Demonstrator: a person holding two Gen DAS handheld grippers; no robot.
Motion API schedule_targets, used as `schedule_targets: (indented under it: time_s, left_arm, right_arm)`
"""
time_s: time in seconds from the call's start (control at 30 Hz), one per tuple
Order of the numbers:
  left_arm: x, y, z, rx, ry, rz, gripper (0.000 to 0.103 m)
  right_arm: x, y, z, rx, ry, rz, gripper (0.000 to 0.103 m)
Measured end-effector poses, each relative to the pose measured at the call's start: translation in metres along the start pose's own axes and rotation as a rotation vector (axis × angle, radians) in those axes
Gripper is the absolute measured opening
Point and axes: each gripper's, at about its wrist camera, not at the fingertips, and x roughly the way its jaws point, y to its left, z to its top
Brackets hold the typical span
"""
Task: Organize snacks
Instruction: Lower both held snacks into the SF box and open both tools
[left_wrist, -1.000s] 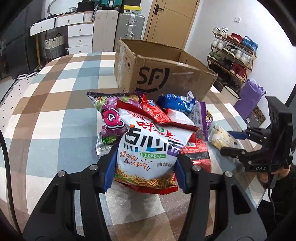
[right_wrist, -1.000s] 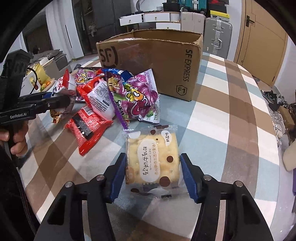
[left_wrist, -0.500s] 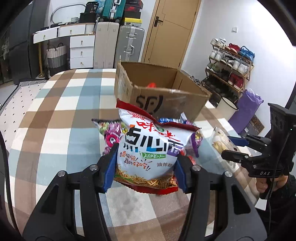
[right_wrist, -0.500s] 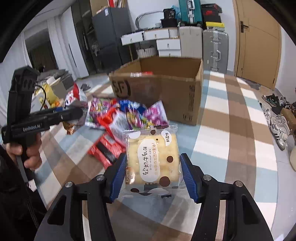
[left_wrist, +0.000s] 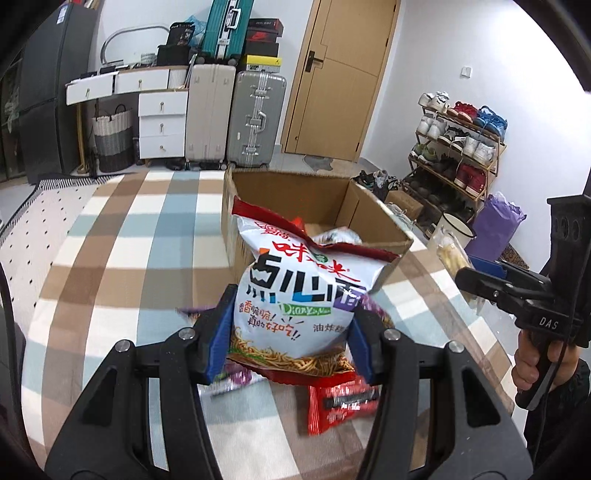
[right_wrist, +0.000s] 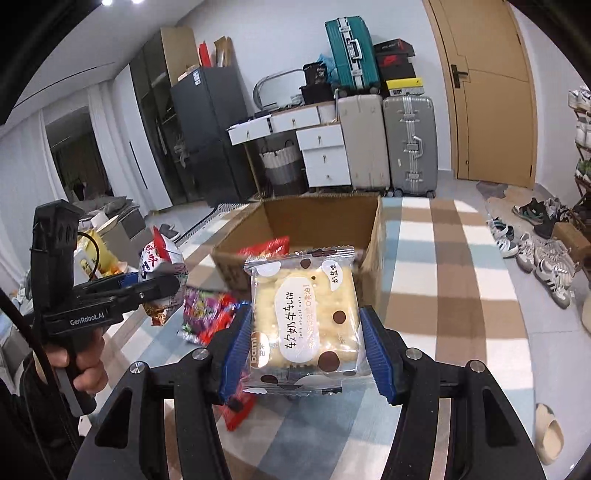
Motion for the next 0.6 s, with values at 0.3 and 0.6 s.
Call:
schedule_targets:
  time_s: [0.3,0.6]
  left_arm:
    - [0.01,-0.009,0.036,0.018,-0.03,0.006,0.051]
    - [0.031,-0.012,0.066,0.032,-0.044,0.015,0.051]
  right_arm:
    - [0.008,0.002,0.029,-0.006,-0.025,-0.005,0.058]
    - [0.028,0.003,0.048,0.001,-0.02,0.008,0.058]
